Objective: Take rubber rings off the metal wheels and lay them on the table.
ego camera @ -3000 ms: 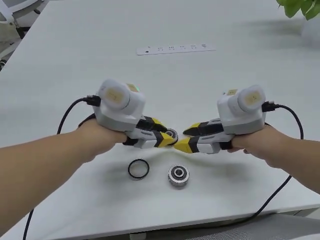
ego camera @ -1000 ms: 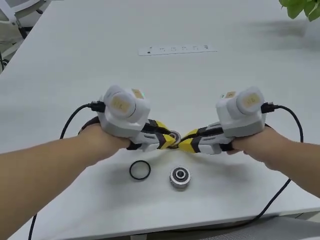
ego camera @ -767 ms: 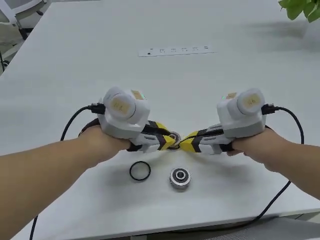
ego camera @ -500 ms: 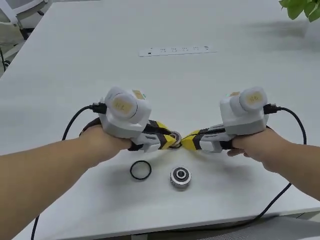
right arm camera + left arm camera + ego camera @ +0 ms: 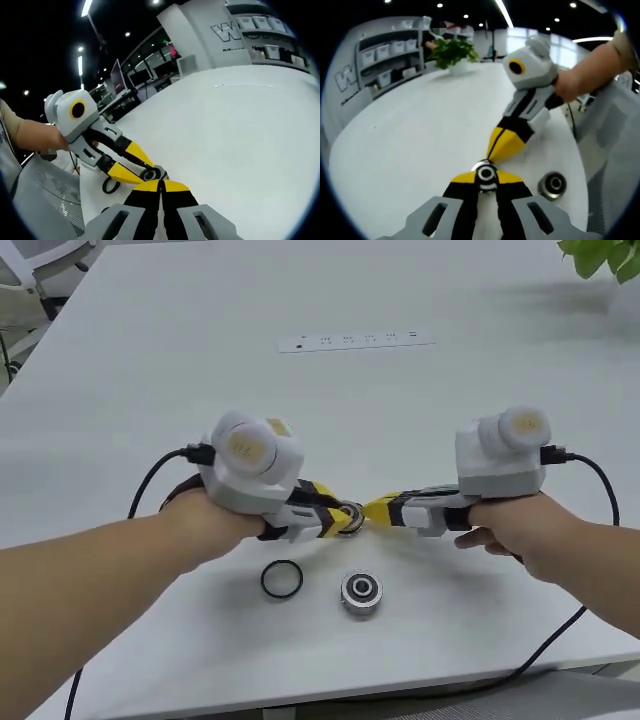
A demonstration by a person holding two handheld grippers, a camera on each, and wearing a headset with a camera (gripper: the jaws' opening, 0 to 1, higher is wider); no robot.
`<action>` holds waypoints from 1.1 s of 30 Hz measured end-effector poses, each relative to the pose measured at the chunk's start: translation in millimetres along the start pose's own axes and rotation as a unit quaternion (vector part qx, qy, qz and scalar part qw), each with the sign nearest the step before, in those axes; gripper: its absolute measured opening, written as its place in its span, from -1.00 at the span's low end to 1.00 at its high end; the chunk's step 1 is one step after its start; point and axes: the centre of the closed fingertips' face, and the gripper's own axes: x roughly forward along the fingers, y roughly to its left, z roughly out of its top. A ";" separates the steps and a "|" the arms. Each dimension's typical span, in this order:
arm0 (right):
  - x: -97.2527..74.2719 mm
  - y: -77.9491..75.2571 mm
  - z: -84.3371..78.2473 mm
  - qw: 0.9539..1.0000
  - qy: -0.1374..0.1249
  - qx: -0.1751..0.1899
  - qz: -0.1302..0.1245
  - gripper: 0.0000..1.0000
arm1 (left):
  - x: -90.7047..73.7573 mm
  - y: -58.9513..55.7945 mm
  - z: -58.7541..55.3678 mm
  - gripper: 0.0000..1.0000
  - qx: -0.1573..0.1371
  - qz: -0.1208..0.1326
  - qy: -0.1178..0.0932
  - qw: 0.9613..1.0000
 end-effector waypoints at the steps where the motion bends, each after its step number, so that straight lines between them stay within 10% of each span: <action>1: 0.0 0.2 0.2 1.000 0.000 0.002 0.001 -1.00 | -0.1 0.5 -0.4 -0.74 0.000 0.000 0.000 1.000; 33: 2.9 29.4 10.9 0.998 -0.012 0.000 0.059 -1.00 | 1.9 3.5 -3.2 -0.74 0.007 0.004 0.001 1.000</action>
